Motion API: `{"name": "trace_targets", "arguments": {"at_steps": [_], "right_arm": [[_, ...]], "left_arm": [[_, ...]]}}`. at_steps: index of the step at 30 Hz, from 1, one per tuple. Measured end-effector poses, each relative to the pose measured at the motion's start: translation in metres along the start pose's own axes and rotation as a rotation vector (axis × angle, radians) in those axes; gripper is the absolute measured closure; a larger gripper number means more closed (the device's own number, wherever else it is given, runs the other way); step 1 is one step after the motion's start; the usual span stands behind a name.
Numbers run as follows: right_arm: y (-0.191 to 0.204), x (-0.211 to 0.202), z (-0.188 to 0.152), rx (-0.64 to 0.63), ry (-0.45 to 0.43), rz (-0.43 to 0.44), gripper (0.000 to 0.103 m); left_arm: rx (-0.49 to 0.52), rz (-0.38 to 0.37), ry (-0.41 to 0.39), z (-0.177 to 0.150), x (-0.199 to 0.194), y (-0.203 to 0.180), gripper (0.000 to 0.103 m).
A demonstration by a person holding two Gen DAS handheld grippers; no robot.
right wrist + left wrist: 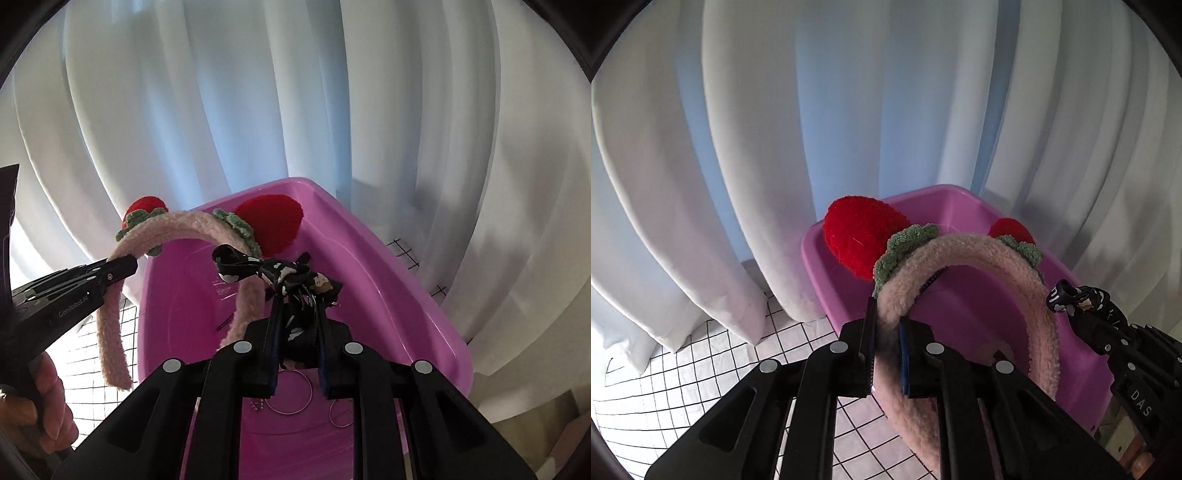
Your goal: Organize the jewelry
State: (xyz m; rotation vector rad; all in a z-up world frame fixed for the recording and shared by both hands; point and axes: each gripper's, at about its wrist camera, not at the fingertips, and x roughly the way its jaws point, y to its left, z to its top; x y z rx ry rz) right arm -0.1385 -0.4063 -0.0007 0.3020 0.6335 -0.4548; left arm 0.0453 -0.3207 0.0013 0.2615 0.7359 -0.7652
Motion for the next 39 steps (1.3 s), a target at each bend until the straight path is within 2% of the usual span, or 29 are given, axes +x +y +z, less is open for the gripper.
{"name": "trace_targets", "arguments": {"at_steps": [4,11,13,14,15,16,17,18,19,23,39], "right_arm": [[-0.005,0.009,-0.003,0.008,0.029,-0.002,0.087],[-0.009,0.025,-0.003,0.014,0.069,-0.010,0.087],[-0.010,0.029,-0.002,0.016,0.072,-0.023,0.079],[-0.012,0.031,-0.001,0.017,0.070,-0.028,0.066],[-0.012,0.031,0.001,0.018,0.067,-0.031,0.057],[-0.012,0.029,0.002,0.018,0.061,-0.033,0.041],[-0.012,0.028,0.002,0.018,0.053,-0.040,0.033],[-0.011,0.026,0.002,0.017,0.047,-0.048,0.032],[-0.011,0.025,0.003,0.016,0.044,-0.055,0.031],[-0.012,0.019,0.005,0.026,0.038,-0.047,0.029],[0.003,0.005,0.004,0.006,0.024,-0.031,0.029]], "left_arm": [[-0.012,-0.003,0.048,0.003,0.019,-0.009,0.091],[-0.024,0.008,0.082,0.007,0.023,-0.018,0.086],[-0.032,0.012,0.092,0.008,0.024,-0.018,0.083],[-0.035,0.017,0.096,0.006,0.026,-0.018,0.080],[-0.038,0.017,0.099,0.006,0.027,-0.017,0.075],[-0.040,0.020,0.097,0.006,0.027,-0.017,0.071],[-0.039,0.029,0.088,0.005,0.025,-0.016,0.057],[-0.038,0.042,0.077,0.006,0.023,-0.016,0.036],[-0.038,0.048,0.061,0.006,0.021,-0.015,0.029],[-0.032,0.065,0.040,0.011,0.013,-0.014,0.017],[-0.054,0.109,0.069,0.011,0.008,0.000,0.010]]}}
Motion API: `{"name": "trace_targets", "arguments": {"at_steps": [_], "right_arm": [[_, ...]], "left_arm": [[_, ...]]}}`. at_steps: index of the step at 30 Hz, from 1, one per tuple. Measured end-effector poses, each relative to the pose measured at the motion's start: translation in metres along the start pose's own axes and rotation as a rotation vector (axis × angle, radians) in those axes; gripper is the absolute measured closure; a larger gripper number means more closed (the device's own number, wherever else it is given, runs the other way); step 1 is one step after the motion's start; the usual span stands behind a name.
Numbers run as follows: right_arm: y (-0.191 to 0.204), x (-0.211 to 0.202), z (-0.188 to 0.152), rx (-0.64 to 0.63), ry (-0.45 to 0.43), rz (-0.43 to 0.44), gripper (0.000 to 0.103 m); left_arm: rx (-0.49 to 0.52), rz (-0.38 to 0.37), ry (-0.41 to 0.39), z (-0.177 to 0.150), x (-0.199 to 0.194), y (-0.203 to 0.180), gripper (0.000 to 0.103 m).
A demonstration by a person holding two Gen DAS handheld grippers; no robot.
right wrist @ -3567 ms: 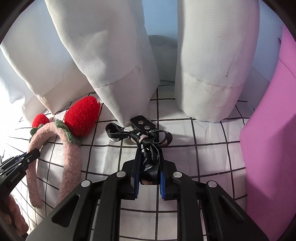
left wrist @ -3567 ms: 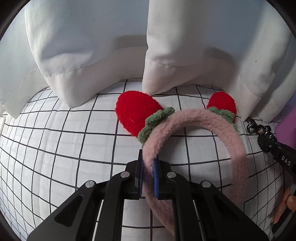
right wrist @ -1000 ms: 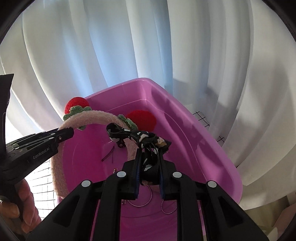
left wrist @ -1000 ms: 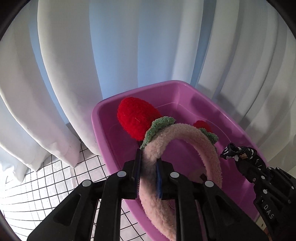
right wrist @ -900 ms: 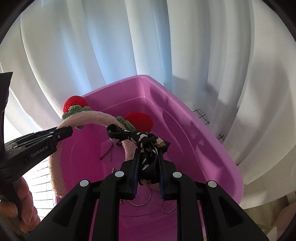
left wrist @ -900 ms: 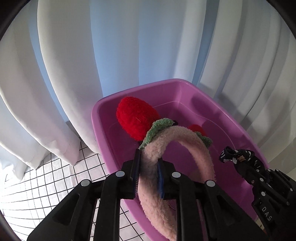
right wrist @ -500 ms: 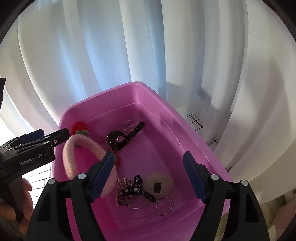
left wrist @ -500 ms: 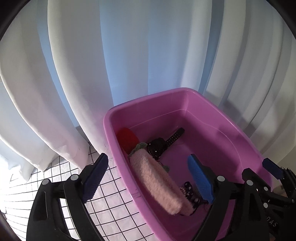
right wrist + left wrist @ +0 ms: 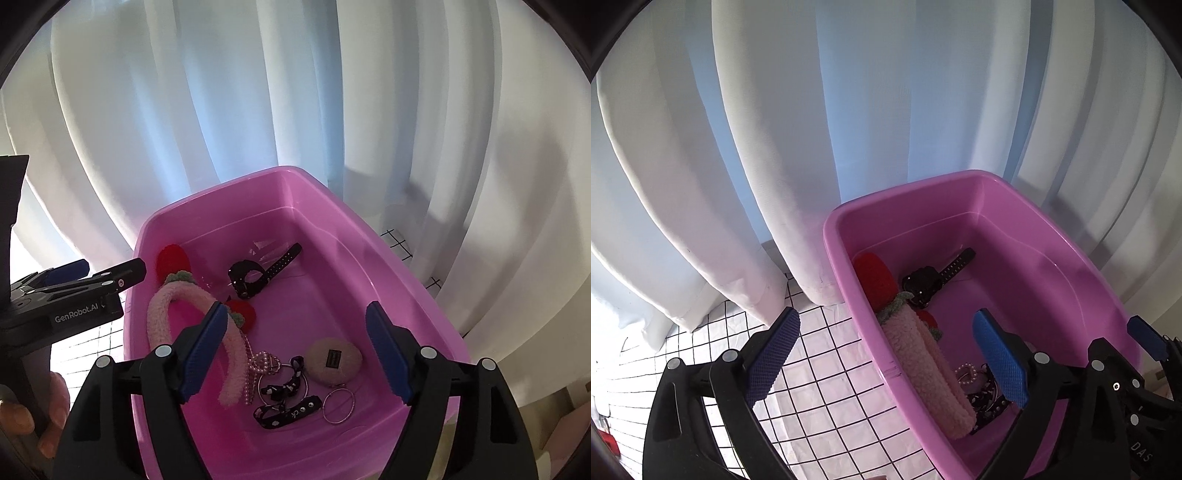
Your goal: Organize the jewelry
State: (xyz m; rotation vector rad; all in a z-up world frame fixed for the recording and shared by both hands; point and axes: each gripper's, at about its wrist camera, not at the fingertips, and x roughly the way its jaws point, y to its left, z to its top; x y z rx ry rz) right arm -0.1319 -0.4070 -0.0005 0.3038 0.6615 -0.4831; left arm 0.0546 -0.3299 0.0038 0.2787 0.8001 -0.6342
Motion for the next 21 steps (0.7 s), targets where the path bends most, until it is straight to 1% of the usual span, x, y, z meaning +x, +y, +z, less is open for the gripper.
{"name": "trace_targets", "arguments": {"at_steps": [5,21], "right_arm": [[0.002,-0.004,-0.001,-0.001,-0.003,0.001,0.029],[0.010,-0.010,0.000,-0.006,-0.010,0.003,0.029]], "left_arm": [[-0.011,0.003,0.004,-0.002,-0.004,0.006,0.009],[-0.030,0.005,0.008,-0.004,-0.010,0.015,0.009]]}}
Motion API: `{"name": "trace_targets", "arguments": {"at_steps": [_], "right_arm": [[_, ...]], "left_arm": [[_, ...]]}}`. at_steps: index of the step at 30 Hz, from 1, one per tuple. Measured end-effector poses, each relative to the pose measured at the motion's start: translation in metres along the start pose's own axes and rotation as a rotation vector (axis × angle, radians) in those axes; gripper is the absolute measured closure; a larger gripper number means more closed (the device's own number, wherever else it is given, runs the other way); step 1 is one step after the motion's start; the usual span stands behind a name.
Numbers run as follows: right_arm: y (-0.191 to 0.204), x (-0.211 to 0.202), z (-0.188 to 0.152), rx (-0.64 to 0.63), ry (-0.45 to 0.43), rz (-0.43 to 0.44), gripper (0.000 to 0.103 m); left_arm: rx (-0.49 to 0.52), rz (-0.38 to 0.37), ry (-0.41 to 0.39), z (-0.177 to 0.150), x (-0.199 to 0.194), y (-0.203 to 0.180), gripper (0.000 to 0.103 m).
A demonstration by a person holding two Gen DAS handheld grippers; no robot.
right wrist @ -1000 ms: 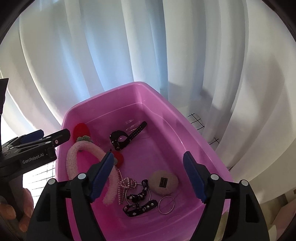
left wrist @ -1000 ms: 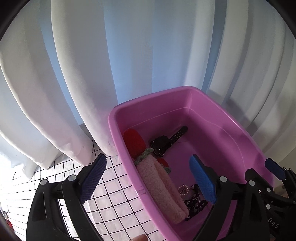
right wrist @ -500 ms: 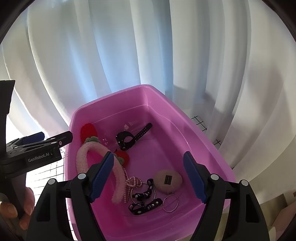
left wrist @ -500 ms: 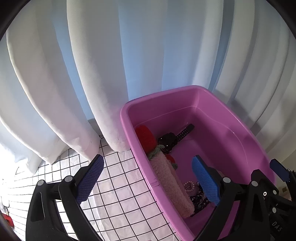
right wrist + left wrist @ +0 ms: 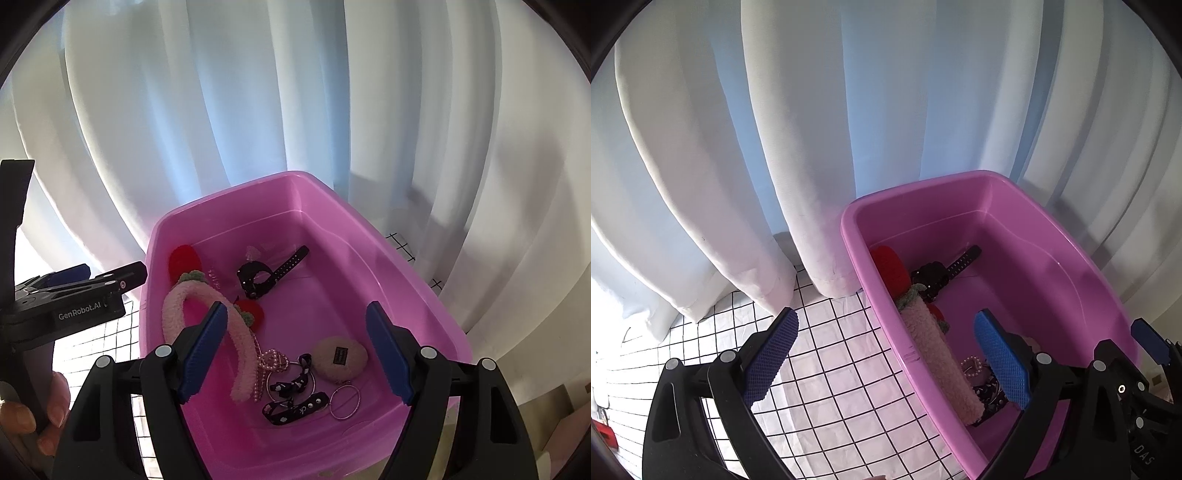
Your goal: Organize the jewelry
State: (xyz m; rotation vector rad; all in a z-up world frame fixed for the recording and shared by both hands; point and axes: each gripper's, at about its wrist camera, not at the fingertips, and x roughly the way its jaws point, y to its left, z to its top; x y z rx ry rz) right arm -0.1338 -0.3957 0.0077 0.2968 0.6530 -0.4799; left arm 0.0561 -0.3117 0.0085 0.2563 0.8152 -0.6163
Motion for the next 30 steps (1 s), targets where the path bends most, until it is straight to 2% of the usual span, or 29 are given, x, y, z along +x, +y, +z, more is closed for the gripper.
{"name": "trace_targets", "arguments": {"at_steps": [30], "right_arm": [[0.0028,-0.0061,-0.0048,-0.005,0.004,0.000,0.029]], "left_arm": [[-0.006,0.000,0.008,-0.0054,-0.0035,0.0037,0.008]]}}
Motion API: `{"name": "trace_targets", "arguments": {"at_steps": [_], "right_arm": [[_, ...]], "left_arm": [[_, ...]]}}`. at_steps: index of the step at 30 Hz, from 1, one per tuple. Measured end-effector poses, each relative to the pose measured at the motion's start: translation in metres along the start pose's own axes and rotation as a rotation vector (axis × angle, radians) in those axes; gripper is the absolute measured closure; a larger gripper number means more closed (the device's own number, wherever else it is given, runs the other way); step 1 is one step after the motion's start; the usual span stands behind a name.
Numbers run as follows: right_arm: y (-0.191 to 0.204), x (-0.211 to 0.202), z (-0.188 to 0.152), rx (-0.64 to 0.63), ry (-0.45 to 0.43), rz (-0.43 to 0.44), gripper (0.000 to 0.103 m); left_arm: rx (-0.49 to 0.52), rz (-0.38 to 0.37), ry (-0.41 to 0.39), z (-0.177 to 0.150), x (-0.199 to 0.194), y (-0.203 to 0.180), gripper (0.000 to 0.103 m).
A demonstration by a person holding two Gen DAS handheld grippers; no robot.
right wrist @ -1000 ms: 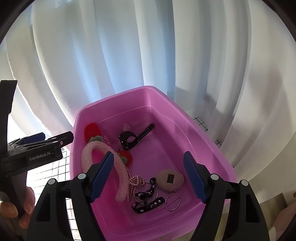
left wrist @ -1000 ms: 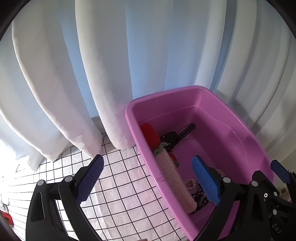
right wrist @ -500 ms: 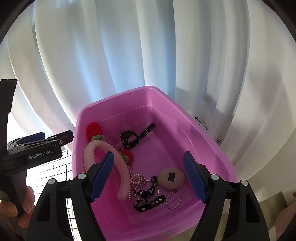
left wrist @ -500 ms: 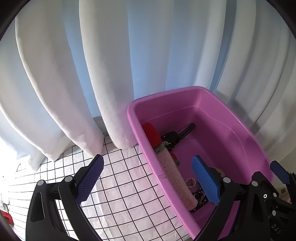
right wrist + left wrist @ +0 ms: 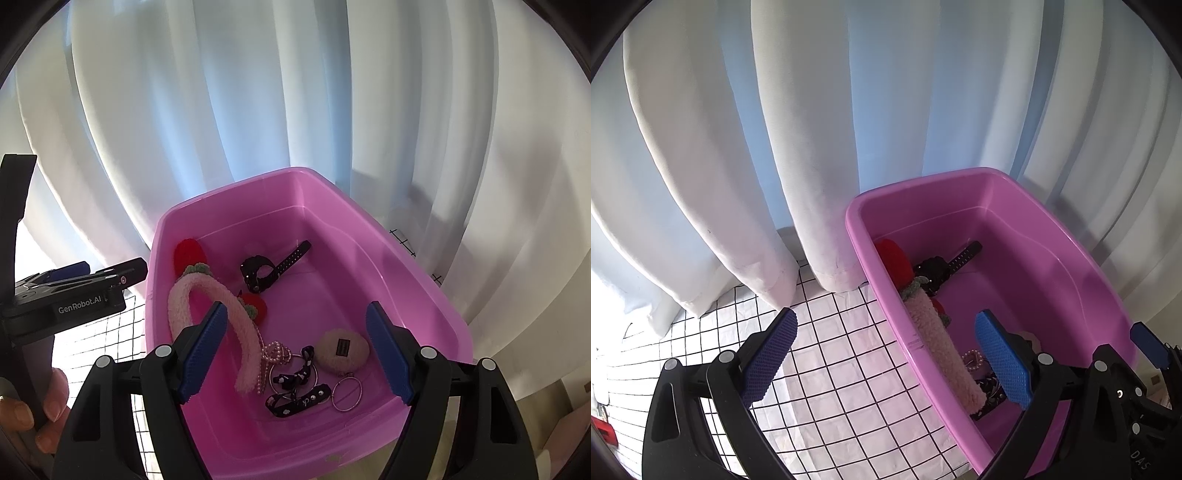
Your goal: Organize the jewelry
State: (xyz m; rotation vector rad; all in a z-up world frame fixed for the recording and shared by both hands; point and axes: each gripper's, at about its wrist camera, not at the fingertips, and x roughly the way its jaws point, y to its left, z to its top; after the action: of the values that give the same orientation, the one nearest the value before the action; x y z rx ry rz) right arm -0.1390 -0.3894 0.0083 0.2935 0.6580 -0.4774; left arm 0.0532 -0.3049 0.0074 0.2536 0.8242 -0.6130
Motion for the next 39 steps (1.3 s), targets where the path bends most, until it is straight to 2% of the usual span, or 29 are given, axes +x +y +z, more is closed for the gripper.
{"name": "trace_targets", "arguments": {"at_steps": [10,19,28,39], "right_arm": [[-0.0005,0.0005,-0.0006,-0.001,0.002,0.001,0.029],[-0.0005,0.0005,-0.0007,0.000,-0.002,0.004,0.029],[0.0002,0.0001,-0.0007,0.001,-0.003,0.003,0.029],[0.0006,-0.0001,0.0005,-0.004,-0.005,0.005,0.029]], "left_arm": [[0.009,-0.010,-0.029,-0.0005,-0.0043,-0.0030,0.007],[-0.012,0.000,0.016,-0.0017,0.0033,0.0018,0.007],[-0.005,0.023,0.021,-0.0023,0.0038,0.0031,0.007],[-0.015,0.014,0.018,-0.0014,0.0006,0.0056,0.007]]}}
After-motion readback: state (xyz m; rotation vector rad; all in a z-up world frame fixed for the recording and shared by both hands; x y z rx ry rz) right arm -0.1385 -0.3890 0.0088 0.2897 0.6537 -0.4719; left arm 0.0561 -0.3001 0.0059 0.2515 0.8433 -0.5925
